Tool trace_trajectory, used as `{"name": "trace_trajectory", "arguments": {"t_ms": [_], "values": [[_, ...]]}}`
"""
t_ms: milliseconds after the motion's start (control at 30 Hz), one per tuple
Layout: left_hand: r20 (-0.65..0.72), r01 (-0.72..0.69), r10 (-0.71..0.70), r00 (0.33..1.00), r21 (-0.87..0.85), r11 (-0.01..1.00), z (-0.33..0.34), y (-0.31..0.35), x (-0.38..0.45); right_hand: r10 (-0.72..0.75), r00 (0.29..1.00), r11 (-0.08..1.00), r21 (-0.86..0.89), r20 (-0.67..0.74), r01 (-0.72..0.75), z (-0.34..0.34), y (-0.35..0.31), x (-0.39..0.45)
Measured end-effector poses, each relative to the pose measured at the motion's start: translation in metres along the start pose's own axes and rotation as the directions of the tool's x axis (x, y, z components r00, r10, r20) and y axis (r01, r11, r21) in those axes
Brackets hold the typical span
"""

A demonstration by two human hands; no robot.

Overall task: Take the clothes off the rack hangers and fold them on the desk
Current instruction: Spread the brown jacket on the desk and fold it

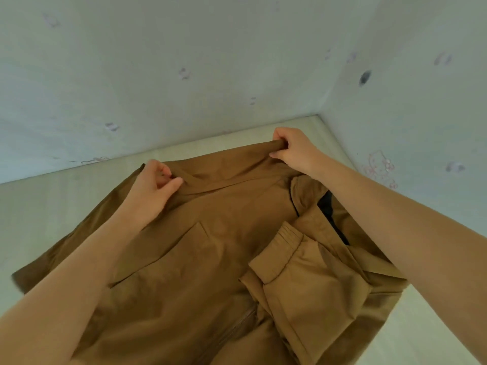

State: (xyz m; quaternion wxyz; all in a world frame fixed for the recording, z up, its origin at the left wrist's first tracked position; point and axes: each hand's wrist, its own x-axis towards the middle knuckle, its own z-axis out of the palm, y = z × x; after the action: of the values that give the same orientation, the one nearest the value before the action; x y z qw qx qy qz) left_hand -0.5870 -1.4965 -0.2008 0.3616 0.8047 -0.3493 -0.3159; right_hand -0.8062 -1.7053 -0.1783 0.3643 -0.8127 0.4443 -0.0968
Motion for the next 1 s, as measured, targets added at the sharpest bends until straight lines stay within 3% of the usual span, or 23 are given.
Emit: {"name": "trace_trajectory", "arguments": {"t_ms": [100,167,267,367,467,567,600,667,767,933,1000], "values": [[0.215,0.175,-0.197,0.956,0.12,0.977,0.007,-0.013,-0.023,-0.001,0.996,0.997,0.078,-0.094,0.008,-0.009,0.003,-0.026],[0.268,0.102,-0.161,0.95,0.222,0.97,0.011,-0.025,-0.037,0.004,0.992,0.995,0.096,-0.124,0.008,-0.013,0.008,-0.044],[0.02,-0.082,0.079,0.997,0.258,0.963,0.012,-0.022,-0.053,0.004,0.987,0.996,0.089,-0.159,0.01,-0.017,0.011,-0.065],[-0.15,-0.275,0.358,0.922,0.397,0.876,0.018,-0.01,-0.073,0.014,0.979,0.997,0.072,-0.202,0.001,-0.023,0.018,-0.084],[-0.134,-0.452,0.593,0.794,0.523,0.723,0.029,-0.012,-0.105,0.056,0.976,0.998,0.038,-0.21,-0.049,-0.028,0.036,-0.114],[0.029,-0.578,0.706,0.707,0.6,0.554,0.051,-0.027,-0.139,0.085,0.982,0.984,-0.138,-0.17,-0.109,-0.026,0.062,-0.148],[0.097,-0.59,0.69,0.717,0.611,0.527,0.059,-0.035,-0.148,0.09,0.988,0.965,-0.235,-0.128,-0.119,-0.023,0.071,-0.158],[0.241,-0.557,0.55,0.8,0.641,0.528,0.074,-0.052,-0.163,0.136,0.991,0.898,-0.421,-0.004,-0.125,-0.014,0.089,-0.17],[0.355,-0.481,0.325,0.877,0.679,0.555,0.086,-0.069,-0.179,0.221,0.965,0.844,-0.523,0.143,-0.116,0.003,0.096,-0.18],[0.386,-0.437,0.227,0.894,0.639,0.634,0.076,-0.07,-0.195,0.22,0.968,0.757,-0.647,0.121,-0.092,0.018,0.072,-0.189],[0.359,-0.404,0.209,0.91,0.647,0.647,0.061,-0.072,-0.203,0.122,0.991,0.767,-0.638,0.047,-0.064,0.023,0.054,-0.197]]}}
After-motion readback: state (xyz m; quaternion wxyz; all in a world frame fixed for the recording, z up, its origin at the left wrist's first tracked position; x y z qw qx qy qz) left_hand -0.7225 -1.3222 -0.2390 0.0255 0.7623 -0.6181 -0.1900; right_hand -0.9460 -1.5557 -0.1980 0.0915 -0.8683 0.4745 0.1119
